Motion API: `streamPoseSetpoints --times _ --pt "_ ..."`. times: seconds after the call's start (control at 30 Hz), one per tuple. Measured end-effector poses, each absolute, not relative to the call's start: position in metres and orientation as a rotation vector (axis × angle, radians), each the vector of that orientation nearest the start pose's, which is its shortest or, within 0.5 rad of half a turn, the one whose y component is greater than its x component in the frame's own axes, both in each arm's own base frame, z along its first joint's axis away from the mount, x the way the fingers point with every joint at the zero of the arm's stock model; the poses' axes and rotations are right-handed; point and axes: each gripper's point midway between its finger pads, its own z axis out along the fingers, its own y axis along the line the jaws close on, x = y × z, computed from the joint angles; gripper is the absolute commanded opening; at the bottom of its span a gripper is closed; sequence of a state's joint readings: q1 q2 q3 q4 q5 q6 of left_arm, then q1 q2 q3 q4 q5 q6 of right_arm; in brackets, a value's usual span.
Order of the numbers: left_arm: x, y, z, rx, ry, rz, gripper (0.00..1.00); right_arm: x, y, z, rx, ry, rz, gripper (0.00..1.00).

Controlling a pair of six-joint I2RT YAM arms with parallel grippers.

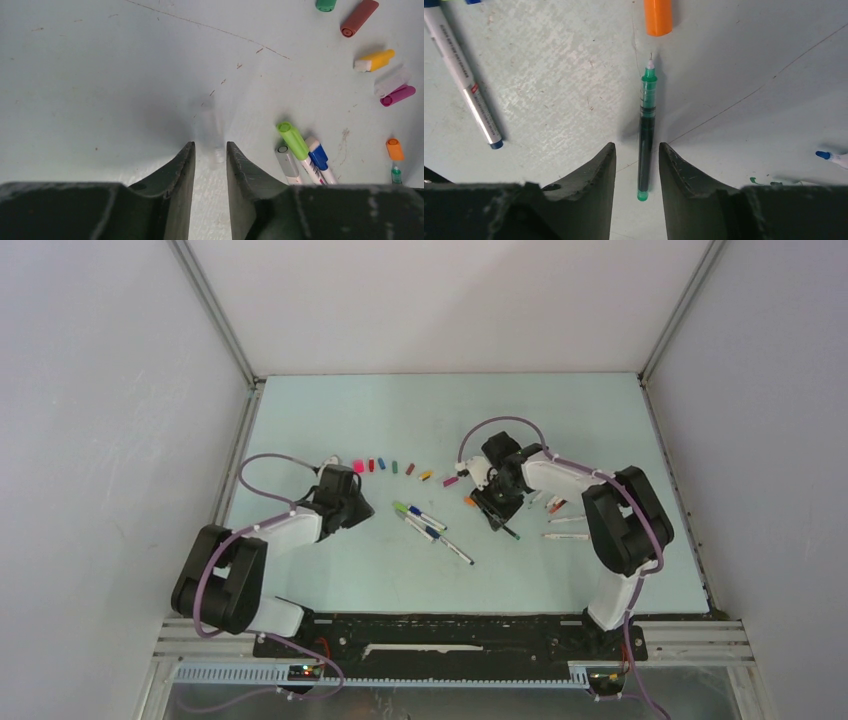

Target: Open the pen caps

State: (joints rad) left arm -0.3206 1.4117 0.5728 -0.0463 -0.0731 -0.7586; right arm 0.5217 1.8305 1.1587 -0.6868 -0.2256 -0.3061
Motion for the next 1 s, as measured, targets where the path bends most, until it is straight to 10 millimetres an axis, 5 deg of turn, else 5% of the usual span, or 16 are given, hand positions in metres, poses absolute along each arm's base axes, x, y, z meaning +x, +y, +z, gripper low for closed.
streamPoseSetpoints --times 0.33,0.47,0.57,0.67,0.77,1.0 --pt "0.284 -0.103 0.028 -0.579 2.447 -0.308 0.48 0.276 0.206 0.073 -1.268 2.427 0.446 0.42" --pt "0.281 -0.098 0.050 -0.555 2.397 -0.309 0.64 0.267 0.222 0.098 -1.353 2.286 0.535 0.43" --pt "0.282 -0.097 0.074 -0.519 2.325 -0.340 0.77 0.255 0.243 0.121 -1.415 2.115 0.663 0.57" --pt "0.284 -0.097 0.102 -0.479 2.227 -0.388 0.92 0.234 0.263 0.138 -1.448 1.957 0.834 0.56" --pt "0.280 -0.097 0.122 -0.453 2.132 -0.440 1.00 0.228 0.280 0.128 -1.460 1.985 0.915 0.56" --pt "0.266 -0.095 0.122 -0.459 2.050 -0.509 1.00 0.211 0.288 0.049 -1.521 2.304 0.796 0.57"
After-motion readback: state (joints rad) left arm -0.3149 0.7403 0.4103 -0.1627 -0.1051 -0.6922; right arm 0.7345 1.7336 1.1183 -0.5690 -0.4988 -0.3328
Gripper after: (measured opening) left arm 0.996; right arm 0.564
